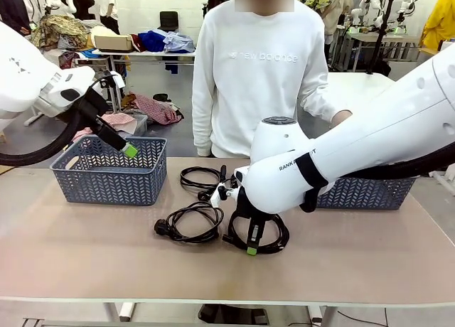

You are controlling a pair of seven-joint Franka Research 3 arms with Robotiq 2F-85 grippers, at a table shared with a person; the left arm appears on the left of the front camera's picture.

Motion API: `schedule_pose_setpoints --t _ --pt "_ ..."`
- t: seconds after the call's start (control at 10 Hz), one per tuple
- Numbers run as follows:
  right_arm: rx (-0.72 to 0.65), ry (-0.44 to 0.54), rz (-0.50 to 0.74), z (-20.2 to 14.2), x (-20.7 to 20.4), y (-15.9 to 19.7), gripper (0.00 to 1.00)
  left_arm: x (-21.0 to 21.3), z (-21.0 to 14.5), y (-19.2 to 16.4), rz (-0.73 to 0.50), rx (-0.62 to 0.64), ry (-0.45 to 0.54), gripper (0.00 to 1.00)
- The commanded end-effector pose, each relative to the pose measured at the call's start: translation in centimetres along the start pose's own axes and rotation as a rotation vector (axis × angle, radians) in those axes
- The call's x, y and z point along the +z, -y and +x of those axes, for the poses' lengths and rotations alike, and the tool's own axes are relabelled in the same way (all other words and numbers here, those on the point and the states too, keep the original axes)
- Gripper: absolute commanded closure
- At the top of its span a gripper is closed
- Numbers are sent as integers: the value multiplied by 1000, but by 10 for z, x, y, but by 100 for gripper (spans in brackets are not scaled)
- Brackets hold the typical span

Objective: Organize the cables according to human instructions.
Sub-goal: Pick up a bundle of cables and place it in the basket indicated by the human.

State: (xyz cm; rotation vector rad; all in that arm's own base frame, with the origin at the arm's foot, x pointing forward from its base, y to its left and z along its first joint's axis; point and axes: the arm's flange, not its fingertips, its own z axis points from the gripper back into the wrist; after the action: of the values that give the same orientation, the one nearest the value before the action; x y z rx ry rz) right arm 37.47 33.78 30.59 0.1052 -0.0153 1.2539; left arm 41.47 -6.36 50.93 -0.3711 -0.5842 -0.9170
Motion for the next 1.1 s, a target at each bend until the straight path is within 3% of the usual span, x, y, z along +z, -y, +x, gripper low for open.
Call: schedule_pose_setpoints --t 0.0,0.3,0.5,0.8,1.0 --pt "-30 -1 -56 -12 14 -6 100 0 -2 -2 -16 -15 19 0" --pt "59 3 -86 -19 73 -14 97 0 -2 -2 -16 -15 19 0" --pt "220 -33 6 -24 115 -12 97 0 -2 -2 -16 -15 19 0" --pt "379 -47 78 -48 168 13 97 0 -2 -2 -16 -15 19 0" --pt "409 -56 73 -72 189 46 97 0 -2 -2 -16 -15 19 0"
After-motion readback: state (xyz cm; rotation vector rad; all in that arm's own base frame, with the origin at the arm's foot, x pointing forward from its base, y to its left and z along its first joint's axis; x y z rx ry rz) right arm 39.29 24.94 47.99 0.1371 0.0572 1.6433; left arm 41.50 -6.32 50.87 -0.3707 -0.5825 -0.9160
